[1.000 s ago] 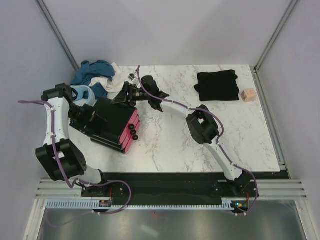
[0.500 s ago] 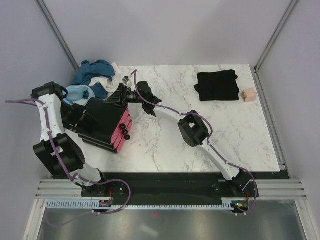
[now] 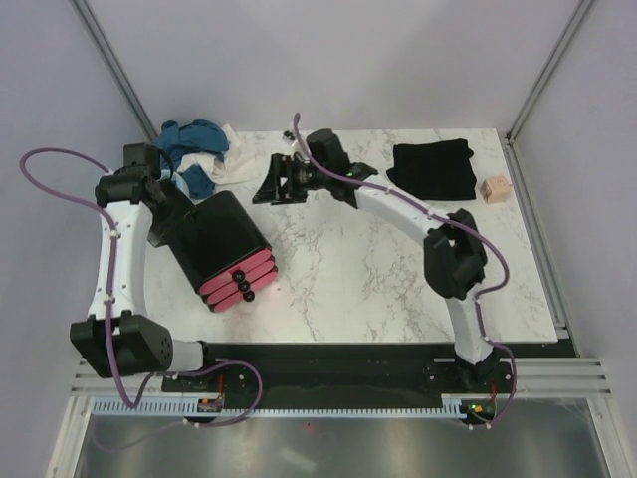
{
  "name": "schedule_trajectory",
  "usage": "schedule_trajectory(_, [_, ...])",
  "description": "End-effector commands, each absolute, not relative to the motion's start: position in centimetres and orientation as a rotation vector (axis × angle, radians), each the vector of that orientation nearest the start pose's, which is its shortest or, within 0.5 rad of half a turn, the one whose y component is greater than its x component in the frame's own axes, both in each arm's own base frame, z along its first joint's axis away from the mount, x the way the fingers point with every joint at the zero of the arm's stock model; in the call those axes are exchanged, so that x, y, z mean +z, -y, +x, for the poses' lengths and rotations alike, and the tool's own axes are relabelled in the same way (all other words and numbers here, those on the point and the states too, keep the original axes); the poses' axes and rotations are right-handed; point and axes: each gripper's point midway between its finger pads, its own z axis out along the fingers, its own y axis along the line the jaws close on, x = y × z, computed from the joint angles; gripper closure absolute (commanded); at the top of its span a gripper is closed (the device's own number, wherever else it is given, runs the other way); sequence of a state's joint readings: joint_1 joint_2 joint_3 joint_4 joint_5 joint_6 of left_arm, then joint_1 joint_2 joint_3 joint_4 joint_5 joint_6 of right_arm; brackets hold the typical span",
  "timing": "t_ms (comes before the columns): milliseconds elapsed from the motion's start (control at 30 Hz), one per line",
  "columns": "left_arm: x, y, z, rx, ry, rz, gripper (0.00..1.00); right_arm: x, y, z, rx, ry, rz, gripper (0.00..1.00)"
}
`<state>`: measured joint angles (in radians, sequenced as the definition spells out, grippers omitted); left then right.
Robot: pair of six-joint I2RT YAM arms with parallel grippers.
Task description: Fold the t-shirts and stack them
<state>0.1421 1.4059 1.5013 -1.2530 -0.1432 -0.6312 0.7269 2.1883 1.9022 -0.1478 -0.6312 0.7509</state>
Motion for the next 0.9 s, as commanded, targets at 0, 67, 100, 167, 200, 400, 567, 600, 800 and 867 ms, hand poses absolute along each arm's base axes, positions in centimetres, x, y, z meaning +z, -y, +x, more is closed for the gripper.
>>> schedule_trajectory(0, [24.4, -4.7, 28.4, 0.055, -2.258, -1.031, 0.24, 22.1, -42.3, 35.3, 1.195, -2.228, -0.558, 0.19])
schedule_trajectory(67, [24.6, -4.4, 28.4, 0.041, -2.242, -1.029, 0.24, 20.6, -41.9, 33.9, 1.231, -2.286, -0.567, 0.21])
schedule_trajectory(100, [24.8, -4.1, 28.5, 0.03, -2.245, -1.011, 0.24, 20.1, -41.6, 33.2, 1.239, -2.328, -0.568, 0.21])
schedule_trajectory(167, [25.5, -3.4, 28.4, 0.018, -2.249, -0.968, 0.24, 20.2, -40.8, 32.2, 1.21, -2.337, -0.565, 0.23])
schedule_trajectory(200, [26.3, -2.5, 28.4, 0.001, -2.246, -0.928, 0.24, 20.6, -40.3, 31.7, 1.195, -2.331, -0.569, 0.22])
schedule_trajectory(400, [27.5, 1.1, 25.3, -0.175, -2.232, -0.819, 0.23, 18.9, -36.4, 24.4, 0.974, -2.458, -0.782, 0.21])
schedule_trajectory(567, [25.1, 0.5, 23.6, -0.107, -2.282, -0.825, 0.23, 15.2, -36.7, 21.6, 0.955, -2.507, -0.812, 0.71])
schedule_trajectory(600, [24.9, 0.4, 23.6, -0.098, -2.287, -0.828, 0.23, 15.2, -37.0, 22.1, 0.95, -2.48, -0.798, 0.95])
schedule_trajectory(800, [24.9, 0.0, 24.3, -0.06, -2.306, -0.811, 0.23, 13.2, -37.6, 24.6, 0.83, -2.418, -0.841, 1.0])
schedule_trajectory(867, [24.7, 0.1, 24.4, -0.055, -2.321, -0.805, 0.23, 13.6, -38.3, 25.9, 0.805, -2.375, -0.872, 1.0])
